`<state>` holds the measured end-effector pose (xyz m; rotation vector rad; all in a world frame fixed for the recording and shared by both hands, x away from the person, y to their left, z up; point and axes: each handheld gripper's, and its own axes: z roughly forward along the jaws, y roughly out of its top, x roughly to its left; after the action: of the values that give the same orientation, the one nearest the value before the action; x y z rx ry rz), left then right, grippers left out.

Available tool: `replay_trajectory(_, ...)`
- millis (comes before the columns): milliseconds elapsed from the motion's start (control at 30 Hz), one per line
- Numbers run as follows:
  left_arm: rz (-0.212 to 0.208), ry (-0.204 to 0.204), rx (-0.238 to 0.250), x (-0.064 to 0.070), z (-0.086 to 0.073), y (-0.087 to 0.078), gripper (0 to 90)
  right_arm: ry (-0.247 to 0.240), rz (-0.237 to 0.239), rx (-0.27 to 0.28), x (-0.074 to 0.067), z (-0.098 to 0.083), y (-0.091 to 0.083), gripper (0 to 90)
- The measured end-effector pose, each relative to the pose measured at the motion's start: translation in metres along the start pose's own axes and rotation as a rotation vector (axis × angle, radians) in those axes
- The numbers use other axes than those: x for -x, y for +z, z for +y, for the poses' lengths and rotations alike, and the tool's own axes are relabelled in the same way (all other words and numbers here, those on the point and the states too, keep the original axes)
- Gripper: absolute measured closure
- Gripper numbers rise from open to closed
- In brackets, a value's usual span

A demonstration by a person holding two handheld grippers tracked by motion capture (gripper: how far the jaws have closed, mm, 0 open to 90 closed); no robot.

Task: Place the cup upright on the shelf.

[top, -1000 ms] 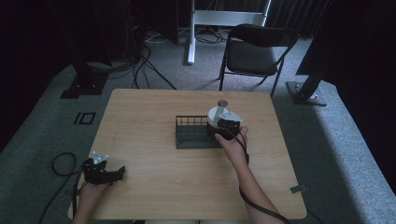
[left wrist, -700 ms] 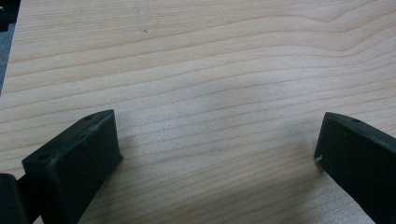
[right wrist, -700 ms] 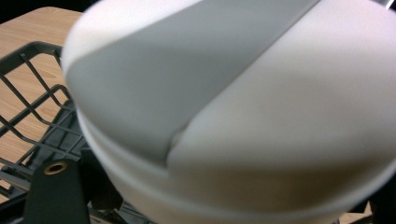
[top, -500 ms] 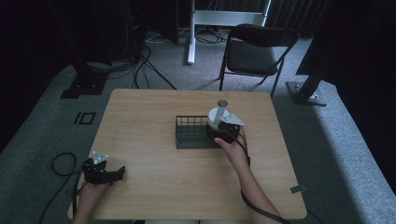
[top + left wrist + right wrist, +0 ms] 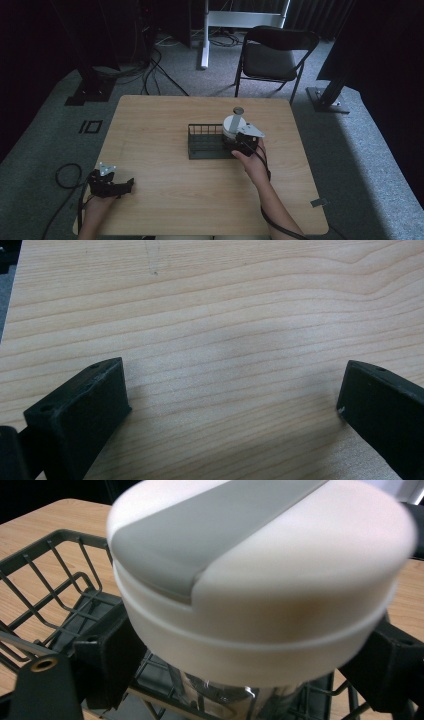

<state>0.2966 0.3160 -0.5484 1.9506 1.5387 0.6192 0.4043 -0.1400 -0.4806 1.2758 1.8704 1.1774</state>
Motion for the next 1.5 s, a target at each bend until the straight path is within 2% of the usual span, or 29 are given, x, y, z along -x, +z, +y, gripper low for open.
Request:
replay_trajectory(400, 0.0, 0.0, 0.0, 0.0, 0.0, 0.0, 0.2, -0.008, -0.01, 0.008, 0.004, -0.004, -0.011, 12.9)
replay_trajectory(467, 0.0, 0.0, 0.0, 0.0, 0.0, 0.0, 0.2, 0.006, -0.007, 0.014, 0.004, -0.005, -0.013, 12.9)
replay_trajectory(1233, 0.0, 0.0, 0.0, 0.0, 0.0, 0.0, 0.2, 0.001, 0.004, 0.054, 0.014, -0.017, -0.043, 12.9)
replay_trajectory(1500, 0.0, 0.0, 0.0, 0.0, 0.0, 0.0, 0.2, -0.006, -0.001, 0.052, 0.021, -0.027, -0.052, 12.9)
